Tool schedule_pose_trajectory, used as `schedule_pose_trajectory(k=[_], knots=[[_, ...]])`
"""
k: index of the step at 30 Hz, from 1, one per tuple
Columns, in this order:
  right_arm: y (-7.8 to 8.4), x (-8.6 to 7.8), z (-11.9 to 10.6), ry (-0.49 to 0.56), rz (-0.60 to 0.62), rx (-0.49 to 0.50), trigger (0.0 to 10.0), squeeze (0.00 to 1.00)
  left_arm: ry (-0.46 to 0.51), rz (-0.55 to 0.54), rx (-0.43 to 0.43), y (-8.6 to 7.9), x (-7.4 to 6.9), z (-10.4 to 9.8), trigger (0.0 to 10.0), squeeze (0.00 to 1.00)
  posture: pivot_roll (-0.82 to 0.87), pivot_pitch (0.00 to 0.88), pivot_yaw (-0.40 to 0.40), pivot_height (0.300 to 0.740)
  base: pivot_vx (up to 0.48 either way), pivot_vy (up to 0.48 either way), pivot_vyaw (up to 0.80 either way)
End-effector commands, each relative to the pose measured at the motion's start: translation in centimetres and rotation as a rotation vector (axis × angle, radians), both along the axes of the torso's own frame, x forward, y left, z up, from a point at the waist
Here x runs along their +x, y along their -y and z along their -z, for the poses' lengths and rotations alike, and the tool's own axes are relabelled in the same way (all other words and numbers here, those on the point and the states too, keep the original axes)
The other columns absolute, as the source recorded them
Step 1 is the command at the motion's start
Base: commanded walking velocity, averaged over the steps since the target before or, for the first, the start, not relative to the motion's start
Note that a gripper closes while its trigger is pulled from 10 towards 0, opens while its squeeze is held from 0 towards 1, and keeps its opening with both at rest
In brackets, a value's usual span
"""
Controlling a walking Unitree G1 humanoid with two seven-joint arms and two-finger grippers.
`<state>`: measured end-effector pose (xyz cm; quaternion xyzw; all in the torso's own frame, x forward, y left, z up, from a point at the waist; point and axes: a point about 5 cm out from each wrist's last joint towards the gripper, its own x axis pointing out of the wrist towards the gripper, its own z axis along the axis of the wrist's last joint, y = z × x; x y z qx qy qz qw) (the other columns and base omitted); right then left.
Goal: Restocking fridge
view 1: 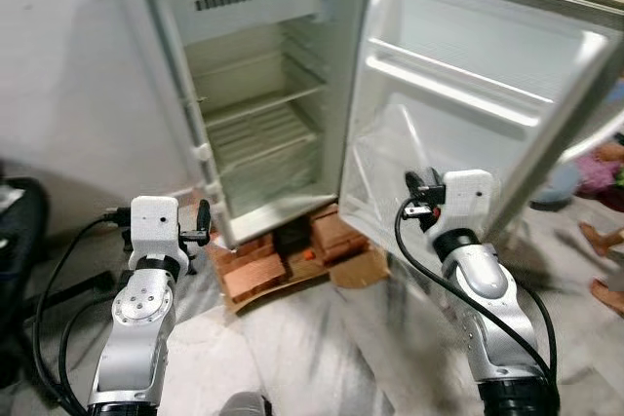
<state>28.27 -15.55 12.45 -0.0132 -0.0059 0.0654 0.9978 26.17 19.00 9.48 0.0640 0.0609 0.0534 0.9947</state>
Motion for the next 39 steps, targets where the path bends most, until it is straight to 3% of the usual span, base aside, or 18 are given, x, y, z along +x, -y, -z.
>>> schedule_pose_trajectory(k=[1,13,26,28,39], knots=[[0.2,0.1,-0.1,0.005,-0.002,0.003,10.0,0.0,0.014,-0.02,0.003,-0.1,0.1,-0.5,10.0,0.0,0.04,0.0,0.011,0.74,0.0,0.0,0.8],[-0.5,-0.2,0.4,-0.005,-0.016,0.025,10.0,0.0,0.068,-0.048,-0.016,-0.3,0.3,-1.5,10.0,0.0,0.05,0.0,0.015,0.74,0.0,0.0,0.8],[-0.3,-0.3,0.5,-0.01,-0.003,0.032,10.0,0.0,0.016,-0.04,-0.02,-0.8,-0.5,0.2,10.0,0.0,0.06,0.0,0.007,0.74,0.0,0.0,0.77],[0.0,-0.2,0.9,-0.037,0.023,0.068,10.0,0.0,0.003,-0.027,-0.026,-0.9,-0.7,0.7,10.0,0.0,0.06,0.0,0.007,0.74,0.0,0.0,0.0],[0.7,0.1,2.0,-0.109,0.097,0.013,10.0,0.0,0.019,0.004,-0.032,-0.7,-0.6,0.6,10.0,0.0,0.06,0.0,0.008,0.74,0.147,0.0,0.0]])
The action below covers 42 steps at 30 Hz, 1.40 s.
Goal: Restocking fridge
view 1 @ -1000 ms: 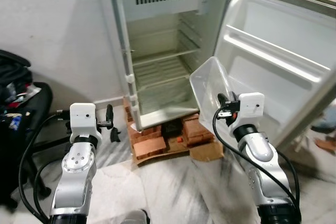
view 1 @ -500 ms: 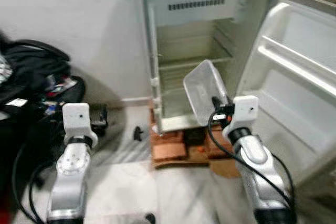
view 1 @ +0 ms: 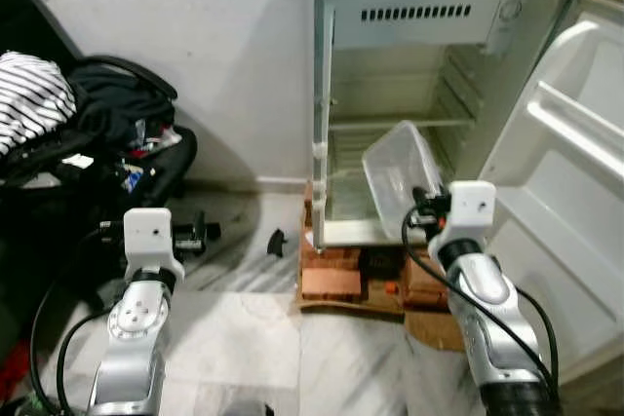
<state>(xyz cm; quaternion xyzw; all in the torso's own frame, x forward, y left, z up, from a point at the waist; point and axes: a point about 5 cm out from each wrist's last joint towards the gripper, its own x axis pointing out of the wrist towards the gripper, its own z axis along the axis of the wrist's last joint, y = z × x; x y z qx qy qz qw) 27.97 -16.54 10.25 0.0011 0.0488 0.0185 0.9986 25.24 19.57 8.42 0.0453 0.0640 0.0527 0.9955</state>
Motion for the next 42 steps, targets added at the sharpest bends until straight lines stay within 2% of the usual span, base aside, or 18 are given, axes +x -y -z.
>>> schedule_pose_trajectory(k=[1,4,7,15,27,37,42], knots=[[-0.2,0.4,-0.1,0.0,0.008,-0.024,10.0,0.0,0.026,0.006,0.004,-0.1,0.4,-0.5,10.0,0.0,0.06,0.0,0.008,0.74,0.349,0.0,0.0],[-0.1,0.5,0.0,-0.003,0.01,-0.038,10.0,0.0,0.028,0.009,0.003,0.0,0.4,-0.6,10.0,0.0,0.06,0.0,0.007,0.74,0.349,0.0,0.0],[-0.3,0.5,0.4,-0.025,-0.008,0.05,10.0,0.0,0.031,0.01,0.001,0.0,0.4,-0.6,10.0,0.0,0.06,0.0,0.005,0.74,0.354,0.0,0.0],[-0.3,0.6,0.7,-0.049,-0.007,0.024,10.0,0.0,0.032,0.009,-0.002,0.2,0.4,-0.6,10.0,0.0,0.06,0.0,0.002,0.74,0.352,0.0,0.0],[-0.4,0.8,0.9,-0.063,-0.032,0.051,10.0,0.0,0.029,0.008,-0.012,0.2,0.5,-0.6,10.0,0.0,0.06,0.0,-0.002,0.74,0.311,0.0,0.0],[-0.4,0.9,1.0,-0.065,-0.04,0.052,10.0,0.0,0.029,0.015,-0.013,0.2,0.5,-0.5,10.0,0.0,0.06,0.0,-0.002,0.74,0.287,0.369,0.0],[-0.2,1.0,0.9,-0.053,-0.014,0.044,10.0,0.0,0.018,0.02,-0.024,0.3,0.5,-0.4,10.0,0.0,0.07,0.0,-0.003,0.74,0.118,0.0,0.0]])
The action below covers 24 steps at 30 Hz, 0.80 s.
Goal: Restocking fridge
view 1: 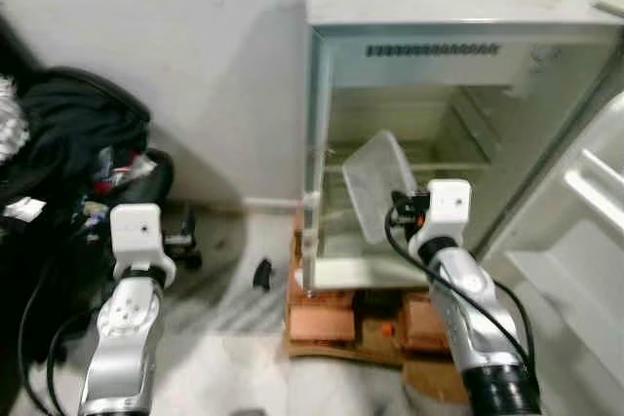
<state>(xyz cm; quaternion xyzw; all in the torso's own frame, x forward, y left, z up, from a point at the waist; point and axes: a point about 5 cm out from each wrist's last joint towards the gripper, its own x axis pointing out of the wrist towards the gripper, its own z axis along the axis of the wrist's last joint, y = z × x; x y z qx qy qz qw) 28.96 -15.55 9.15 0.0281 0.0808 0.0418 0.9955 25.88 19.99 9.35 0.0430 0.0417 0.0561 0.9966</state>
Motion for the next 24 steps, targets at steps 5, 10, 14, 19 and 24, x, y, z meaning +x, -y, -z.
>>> schedule_pose_trajectory(k=[5,10,14,19,24], knots=[[1.1,0.2,-0.3,0.017,0.054,-0.016,10.0,0.0,-0.018,0.038,-0.013,0.9,-0.1,0.4,10.0,0.0,0.07,0.0,-0.003,0.74,0.0,0.0,0.0],[1.2,0.5,-0.4,0.019,0.074,0.003,10.0,0.0,-0.012,0.059,-0.019,1.1,0.0,0.3,10.0,0.0,0.07,0.0,-0.003,0.74,0.0,0.0,0.0],[1.3,0.6,-0.5,0.025,0.082,-0.001,10.0,0.0,0.002,0.112,-0.051,1.5,0.1,0.1,10.0,0.0,0.07,0.0,-0.005,0.74,0.139,0.0,0.0],[1.5,1.1,-0.6,0.02,0.085,0.009,10.0,0.0,-0.002,0.127,-0.013,1.4,0.6,-0.3,10.0,0.0,0.07,0.0,-0.007,0.74,0.155,0.0,0.0],[1.4,1.9,-1.4,0.029,0.109,0.031,10.0,0.0,0.004,0.121,0.01,0.5,1.2,-0.9,10.0,0.0,0.04,0.0,0.018,0.74,0.0,0.0,0.0]])
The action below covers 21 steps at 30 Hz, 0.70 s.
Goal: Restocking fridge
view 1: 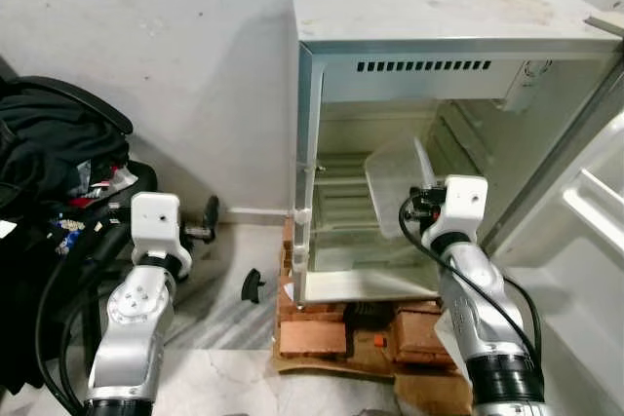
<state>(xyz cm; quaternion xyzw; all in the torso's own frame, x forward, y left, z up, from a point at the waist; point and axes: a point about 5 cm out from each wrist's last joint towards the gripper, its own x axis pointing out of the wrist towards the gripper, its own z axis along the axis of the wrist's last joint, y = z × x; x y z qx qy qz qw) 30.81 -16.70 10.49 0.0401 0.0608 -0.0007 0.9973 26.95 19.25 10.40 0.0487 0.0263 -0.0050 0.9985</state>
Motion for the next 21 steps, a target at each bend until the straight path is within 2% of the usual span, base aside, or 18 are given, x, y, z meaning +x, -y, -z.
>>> schedule_pose_trajectory(k=[1,5,10,13,21], knots=[[0.2,0.1,-0.1,-0.007,0.025,0.015,10.0,0.0,-0.02,-0.001,0.003,-0.4,0.1,0.1,10.0,0.0,0.04,0.0,0.02,0.74,0.0,0.0,0.0],[0.1,-0.1,0.8,-0.051,0.056,0.06,10.0,0.0,-0.04,0.029,0.009,0.0,0.1,0.4,10.0,0.0,0.04,0.0,0.029,0.74,0.0,0.0,0.0],[0.2,-0.9,1.5,-0.078,0.056,0.09,10.0,0.0,-0.048,0.068,-0.029,0.4,-0.9,0.3,10.0,0.0,0.06,0.0,0.027,0.74,0.0,0.0,-0.37],[0.2,-1.2,1.5,-0.078,0.056,0.097,10.0,0.0,-0.047,0.07,-0.038,0.5,-1.4,0.3,10.0,0.0,0.06,0.0,0.025,0.74,0.0,0.0,0.0],[-0.1,-3.6,2.5,-0.135,0.003,0.099,10.0,0.0,-0.09,0.042,-0.047,0.1,-3.4,1.6,10.0,0.0,0.07,0.009,-0.015,0.74,0.0,0.0,0.0]])
